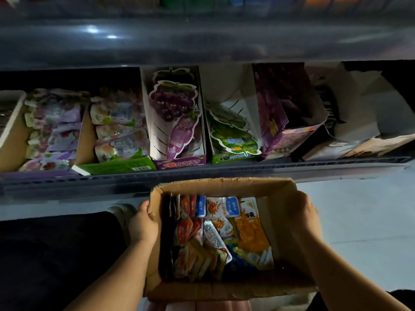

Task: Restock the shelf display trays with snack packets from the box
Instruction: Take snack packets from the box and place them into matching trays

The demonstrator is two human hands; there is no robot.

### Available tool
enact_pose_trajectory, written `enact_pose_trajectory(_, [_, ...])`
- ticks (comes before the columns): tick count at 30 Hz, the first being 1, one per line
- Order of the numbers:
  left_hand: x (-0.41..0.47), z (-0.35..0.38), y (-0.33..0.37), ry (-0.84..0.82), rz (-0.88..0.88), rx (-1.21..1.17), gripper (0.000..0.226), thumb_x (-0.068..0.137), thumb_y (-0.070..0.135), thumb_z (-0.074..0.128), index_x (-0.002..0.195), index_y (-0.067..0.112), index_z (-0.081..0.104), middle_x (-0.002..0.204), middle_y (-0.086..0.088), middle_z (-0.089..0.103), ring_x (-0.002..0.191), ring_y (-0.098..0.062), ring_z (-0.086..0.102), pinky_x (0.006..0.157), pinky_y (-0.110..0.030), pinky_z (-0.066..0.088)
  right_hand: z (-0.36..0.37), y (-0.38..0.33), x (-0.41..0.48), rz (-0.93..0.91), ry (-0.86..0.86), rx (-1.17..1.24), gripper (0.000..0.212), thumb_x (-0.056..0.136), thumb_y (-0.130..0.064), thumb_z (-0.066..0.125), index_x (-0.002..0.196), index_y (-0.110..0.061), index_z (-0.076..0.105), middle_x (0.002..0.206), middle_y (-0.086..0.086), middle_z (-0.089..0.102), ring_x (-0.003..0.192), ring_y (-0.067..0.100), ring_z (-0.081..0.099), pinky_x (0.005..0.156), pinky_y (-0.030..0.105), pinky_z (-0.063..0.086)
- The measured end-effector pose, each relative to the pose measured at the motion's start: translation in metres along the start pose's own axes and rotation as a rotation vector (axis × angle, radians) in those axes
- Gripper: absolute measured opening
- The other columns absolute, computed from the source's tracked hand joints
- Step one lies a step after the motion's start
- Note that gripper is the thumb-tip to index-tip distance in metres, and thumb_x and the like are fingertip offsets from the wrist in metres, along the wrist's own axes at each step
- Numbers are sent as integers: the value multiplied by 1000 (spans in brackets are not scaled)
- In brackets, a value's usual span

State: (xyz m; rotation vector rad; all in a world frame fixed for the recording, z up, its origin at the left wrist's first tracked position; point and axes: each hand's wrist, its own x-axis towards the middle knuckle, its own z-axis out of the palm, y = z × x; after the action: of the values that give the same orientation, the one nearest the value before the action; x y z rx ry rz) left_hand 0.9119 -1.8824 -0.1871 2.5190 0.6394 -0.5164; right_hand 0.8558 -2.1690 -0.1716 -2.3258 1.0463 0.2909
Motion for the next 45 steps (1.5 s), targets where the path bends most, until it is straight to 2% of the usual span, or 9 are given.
enact_pose_trajectory(5, [0, 19, -9, 87, -8, -64, 42, 97, 16, 35, 138, 8, 36, 115, -27, 59, 101, -41, 57, 76, -40, 43, 48, -16, -10, -246, 186, -5, 42, 91, -17, 46, 131, -6, 45, 141, 14, 40, 134, 32, 27, 112, 43, 17])
enact_pose_trajectory(8, [8, 25, -16, 92, -11, -36, 43, 98, 20, 33, 140, 11, 33, 111, -26, 61, 97, -40, 59, 67, -34, 38, 91, -33, -17, -311, -79, 29, 40, 92, -14, 50, 131, -12, 45, 136, 6, 46, 129, 20, 37, 109, 30, 27])
enact_pose_trajectory(12, [11, 26, -19, 74, -19, 2, 44, 98, 22, 30, 141, 16, 31, 105, -24, 63, 92, -37, 61, 65, -33, 38, 138, -50, -22, -70, -545, 180, 58, 88, -24, 58, 140, -20, 31, 147, 4, 32, 134, 21, 33, 105, 31, 34])
enact_pose_trajectory(17, [15, 26, -21, 47, -1, 23, 43, 98, 22, 29, 141, 16, 29, 104, -19, 63, 89, -33, 62, 64, -29, 39, 157, -66, -15, 62, -665, 327, 86, 81, -29, 67, 146, -23, 11, 154, 5, 13, 139, 28, 22, 111, 41, 29])
enact_pose_trajectory(21, [14, 24, -22, 22, 10, -27, 44, 98, 21, 30, 142, 16, 28, 113, -19, 61, 97, -33, 60, 68, -28, 37, 171, -90, -17, -12, -698, 418, 87, 77, -26, 71, 145, -24, 16, 148, 3, 24, 135, 24, 29, 110, 43, 31])
enact_pose_trajectory(28, [15, 20, -25, -13, 10, -142, 44, 98, 21, 34, 141, 14, 31, 121, -20, 58, 107, -33, 56, 81, -33, 42, 192, -106, -28, -39, -648, 254, 87, 76, -41, 69, 144, -31, 16, 151, 4, 10, 138, 28, 13, 113, 45, 20])
enact_pose_trajectory(34, [19, 20, -29, -39, 17, -178, 44, 97, 20, 35, 141, 14, 31, 128, -17, 54, 114, -31, 53, 90, -33, 40, 204, -112, -29, -62, -564, 169, 56, 86, -29, 57, 137, -20, 35, 140, 8, 29, 128, 26, 34, 102, 32, 34])
enact_pose_trajectory(38, [19, 21, -30, -47, 29, -183, 45, 98, 21, 35, 142, 15, 30, 130, -15, 53, 116, -30, 51, 92, -32, 40, 212, -120, -31, -34, -594, 86, 79, 78, -39, 66, 141, -25, 22, 146, 8, 18, 134, 30, 28, 105, 41, 35])
enact_pose_trajectory(45, [21, 21, -32, -33, 56, -149, 45, 97, 21, 35, 141, 15, 31, 126, -17, 56, 113, -31, 54, 89, -32, 41, 203, -106, -13, -31, -515, 45, 40, 90, -8, 49, 130, -12, 46, 136, 11, 43, 116, 28, 51, 92, 32, 43])
